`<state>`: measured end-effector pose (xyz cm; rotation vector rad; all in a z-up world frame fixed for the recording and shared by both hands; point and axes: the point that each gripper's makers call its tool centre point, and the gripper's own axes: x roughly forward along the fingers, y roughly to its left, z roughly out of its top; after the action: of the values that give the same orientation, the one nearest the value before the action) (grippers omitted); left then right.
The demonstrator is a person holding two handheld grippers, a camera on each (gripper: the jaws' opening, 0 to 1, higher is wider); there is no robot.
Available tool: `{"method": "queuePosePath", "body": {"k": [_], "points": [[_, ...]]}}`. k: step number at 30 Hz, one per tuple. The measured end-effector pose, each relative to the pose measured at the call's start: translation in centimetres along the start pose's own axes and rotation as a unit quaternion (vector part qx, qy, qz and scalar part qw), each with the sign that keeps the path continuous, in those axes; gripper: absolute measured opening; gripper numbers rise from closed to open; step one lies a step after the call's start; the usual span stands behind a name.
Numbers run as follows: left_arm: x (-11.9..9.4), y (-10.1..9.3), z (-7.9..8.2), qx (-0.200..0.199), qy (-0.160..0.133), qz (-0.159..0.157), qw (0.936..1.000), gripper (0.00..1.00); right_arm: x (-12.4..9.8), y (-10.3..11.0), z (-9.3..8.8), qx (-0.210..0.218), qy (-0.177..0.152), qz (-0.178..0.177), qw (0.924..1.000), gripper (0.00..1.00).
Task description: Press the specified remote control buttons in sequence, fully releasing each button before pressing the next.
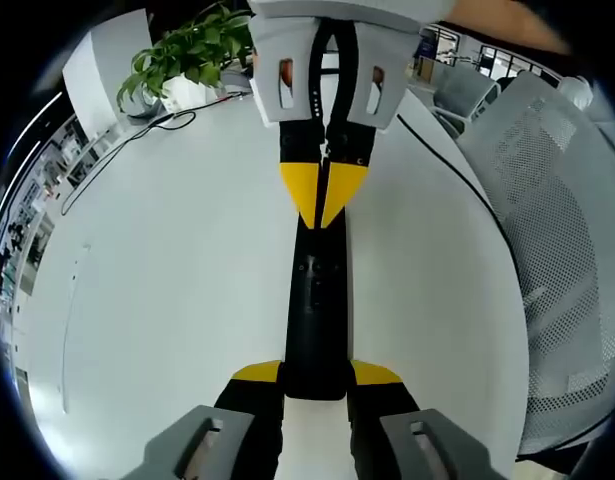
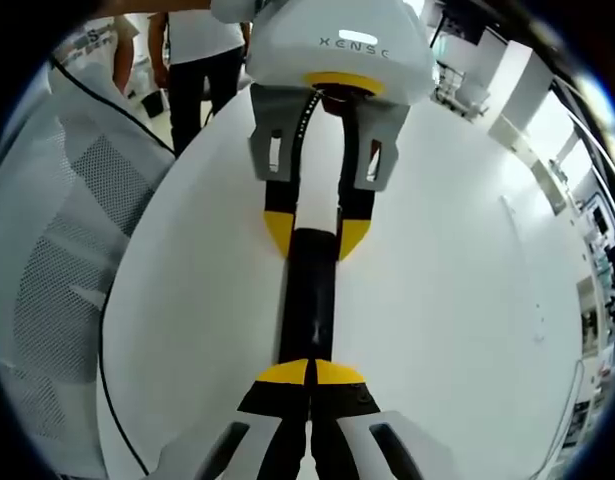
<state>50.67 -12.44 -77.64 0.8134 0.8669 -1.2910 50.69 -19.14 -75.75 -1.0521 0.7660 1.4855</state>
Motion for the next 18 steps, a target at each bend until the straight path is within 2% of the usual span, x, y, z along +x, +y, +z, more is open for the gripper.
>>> {"method": "queuePosePath", "body": {"k": [18], "points": [[-0.04, -0.03, -0.01, -0.001, -0.007, 0.0, 1.0, 0.23, 0.92, 0.15, -0.25, -0.002, 0.008, 0.009, 0.9999, 0.0]]}}
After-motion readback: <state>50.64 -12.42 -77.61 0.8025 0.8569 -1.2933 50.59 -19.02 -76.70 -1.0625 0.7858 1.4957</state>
